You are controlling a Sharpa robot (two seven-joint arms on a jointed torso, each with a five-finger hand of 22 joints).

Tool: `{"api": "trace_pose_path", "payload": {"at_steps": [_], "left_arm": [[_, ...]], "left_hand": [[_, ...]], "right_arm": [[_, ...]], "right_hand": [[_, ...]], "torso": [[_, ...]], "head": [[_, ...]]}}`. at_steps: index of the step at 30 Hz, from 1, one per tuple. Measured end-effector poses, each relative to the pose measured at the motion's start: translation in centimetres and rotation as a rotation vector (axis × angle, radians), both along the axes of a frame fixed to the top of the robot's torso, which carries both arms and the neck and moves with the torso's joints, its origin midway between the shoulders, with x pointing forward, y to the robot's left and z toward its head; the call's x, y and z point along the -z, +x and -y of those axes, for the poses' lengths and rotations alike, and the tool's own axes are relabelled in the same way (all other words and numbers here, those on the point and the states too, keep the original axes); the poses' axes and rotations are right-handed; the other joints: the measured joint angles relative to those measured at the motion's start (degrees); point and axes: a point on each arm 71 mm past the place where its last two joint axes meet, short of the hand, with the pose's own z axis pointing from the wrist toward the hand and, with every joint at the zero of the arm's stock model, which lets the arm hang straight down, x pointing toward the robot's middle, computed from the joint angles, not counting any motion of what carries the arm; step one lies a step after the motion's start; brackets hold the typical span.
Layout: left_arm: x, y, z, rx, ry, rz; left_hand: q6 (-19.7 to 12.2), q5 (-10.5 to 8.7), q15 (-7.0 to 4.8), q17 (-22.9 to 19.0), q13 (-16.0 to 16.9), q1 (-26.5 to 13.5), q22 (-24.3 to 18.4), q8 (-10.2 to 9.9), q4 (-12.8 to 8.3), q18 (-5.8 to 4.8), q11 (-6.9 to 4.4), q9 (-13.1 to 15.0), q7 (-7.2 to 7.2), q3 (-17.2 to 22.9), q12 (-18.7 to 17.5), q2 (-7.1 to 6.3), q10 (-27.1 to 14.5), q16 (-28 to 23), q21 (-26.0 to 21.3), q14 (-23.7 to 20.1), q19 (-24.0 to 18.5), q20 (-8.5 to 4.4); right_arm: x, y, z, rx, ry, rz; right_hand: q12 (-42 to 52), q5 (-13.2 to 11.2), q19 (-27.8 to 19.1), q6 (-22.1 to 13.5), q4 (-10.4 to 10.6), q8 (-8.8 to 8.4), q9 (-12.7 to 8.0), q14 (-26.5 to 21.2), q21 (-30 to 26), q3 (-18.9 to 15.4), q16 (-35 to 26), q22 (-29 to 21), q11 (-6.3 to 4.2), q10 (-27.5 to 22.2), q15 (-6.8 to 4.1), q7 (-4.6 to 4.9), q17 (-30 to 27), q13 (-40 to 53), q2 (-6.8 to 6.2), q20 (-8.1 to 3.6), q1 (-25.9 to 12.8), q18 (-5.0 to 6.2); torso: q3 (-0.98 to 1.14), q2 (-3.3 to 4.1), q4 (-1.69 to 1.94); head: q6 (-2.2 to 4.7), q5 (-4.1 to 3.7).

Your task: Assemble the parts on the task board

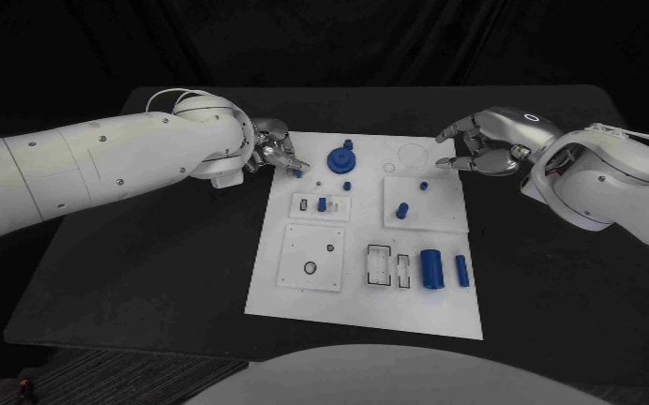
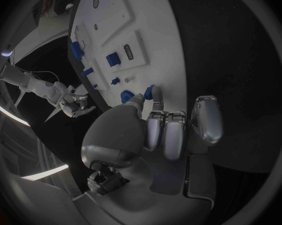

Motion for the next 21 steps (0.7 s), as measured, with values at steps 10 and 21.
{"api": "trace_pose_path", "payload": {"at_steps": [10, 21], "left_arm": [[0.02, -0.01, 0.01, 0.001, 0.0, -0.001], [0.0, -0.03, -0.03, 0.002, -0.002, 0.0]], "left_hand": [[0.0, 4.57, 0.0, 0.0, 0.0, 1.5, 0.0, -0.8, -1.7, 0.0, 0.0, 0.0, 0.0, 2.4, 0.0, -0.64, 0.0, 0.0, -0.2, 0.0, -0.2, -0.2], [-0.3, 7.3, 0.0, 0.0, 0.0, 2.9, 0.0, -1.6, -3.5, 0.0, 0.0, -0.2, -0.08, 8.4, -0.2, -2.05, 0.0, -0.1, -0.7, 0.0, -0.2, -0.2]], "right_arm": [[0.18, 0.0, -0.05, -0.001, -0.001, -0.005], [0.25, 0.01, -0.03, 0.0, -0.003, -0.008]], "right_hand": [[-0.2, 0.0, 0.0, 0.0, 0.0, 0.0, 0.0, 0.0, 0.0, 0.0, 0.0, -0.1, 0.0, 0.0, 0.0, 0.0, -0.1, 0.0, 0.0, 0.0, 0.0, 0.91], [-0.2, 0.0, 0.0, 0.0, 0.0, 0.0, 0.0, -0.2, -0.4, 0.0, -0.2, -0.1, 0.0, 0.0, 0.21, 0.0, -0.1, -0.1, 0.0, 0.0, 0.0, 0.9]], "torso": [[0.0, 0.01, 0.04], [0.02, 0.05, 0.01]], "head": [[0.0, 0.02], [0.0, 0.13]]}}
